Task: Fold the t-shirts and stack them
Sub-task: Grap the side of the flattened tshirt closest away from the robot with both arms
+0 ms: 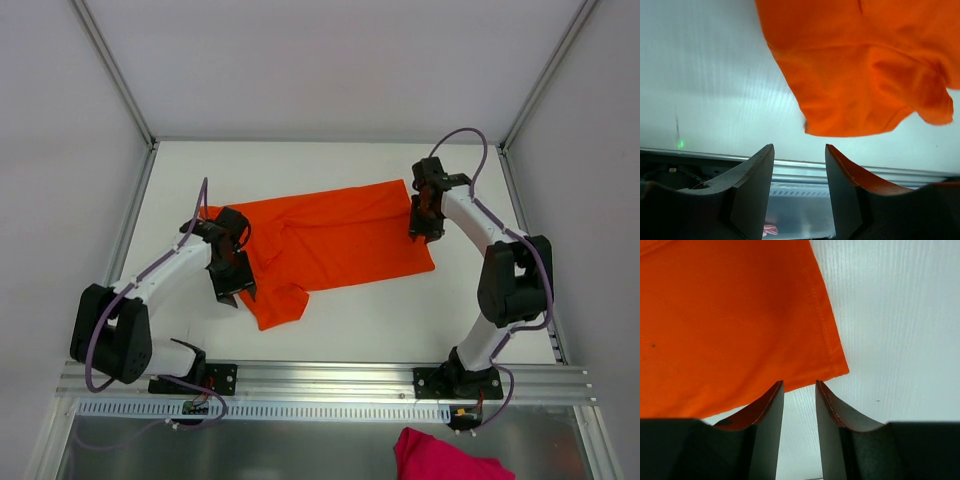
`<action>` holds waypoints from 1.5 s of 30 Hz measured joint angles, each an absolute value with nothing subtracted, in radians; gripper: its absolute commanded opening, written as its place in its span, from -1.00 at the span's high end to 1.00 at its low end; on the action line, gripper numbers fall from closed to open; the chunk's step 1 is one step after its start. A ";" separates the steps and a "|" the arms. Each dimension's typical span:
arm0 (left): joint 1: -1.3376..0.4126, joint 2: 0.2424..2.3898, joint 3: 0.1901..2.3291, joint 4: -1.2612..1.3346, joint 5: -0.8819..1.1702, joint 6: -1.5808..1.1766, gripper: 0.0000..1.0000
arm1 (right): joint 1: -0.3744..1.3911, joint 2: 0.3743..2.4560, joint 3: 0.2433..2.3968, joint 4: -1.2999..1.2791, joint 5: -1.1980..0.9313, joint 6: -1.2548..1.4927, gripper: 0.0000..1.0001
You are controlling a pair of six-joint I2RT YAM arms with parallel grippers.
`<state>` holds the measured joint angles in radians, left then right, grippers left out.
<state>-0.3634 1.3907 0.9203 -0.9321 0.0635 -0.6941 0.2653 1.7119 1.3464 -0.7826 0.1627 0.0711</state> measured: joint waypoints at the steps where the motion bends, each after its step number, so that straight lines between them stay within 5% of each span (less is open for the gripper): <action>1: -0.370 1.363 0.906 -0.930 0.084 -0.693 0.06 | 0.257 1.726 1.346 -0.783 0.163 0.081 0.28; 14: -0.427 1.244 0.683 -0.728 0.307 -0.686 -0.14 | 0.202 1.771 1.292 -0.783 0.205 0.171 0.08; 28: -0.433 1.302 0.622 -0.601 0.252 -0.700 -0.16 | 0.142 1.770 1.222 -0.754 0.253 0.183 -0.01; 42: -0.434 1.335 0.622 -0.575 0.200 -0.760 0.10 | 0.095 1.767 1.184 -0.711 0.247 0.181 -0.01; 45: -0.439 1.339 0.622 -0.554 0.201 -0.772 0.32 | 0.089 1.767 1.183 -0.709 0.246 0.181 -0.02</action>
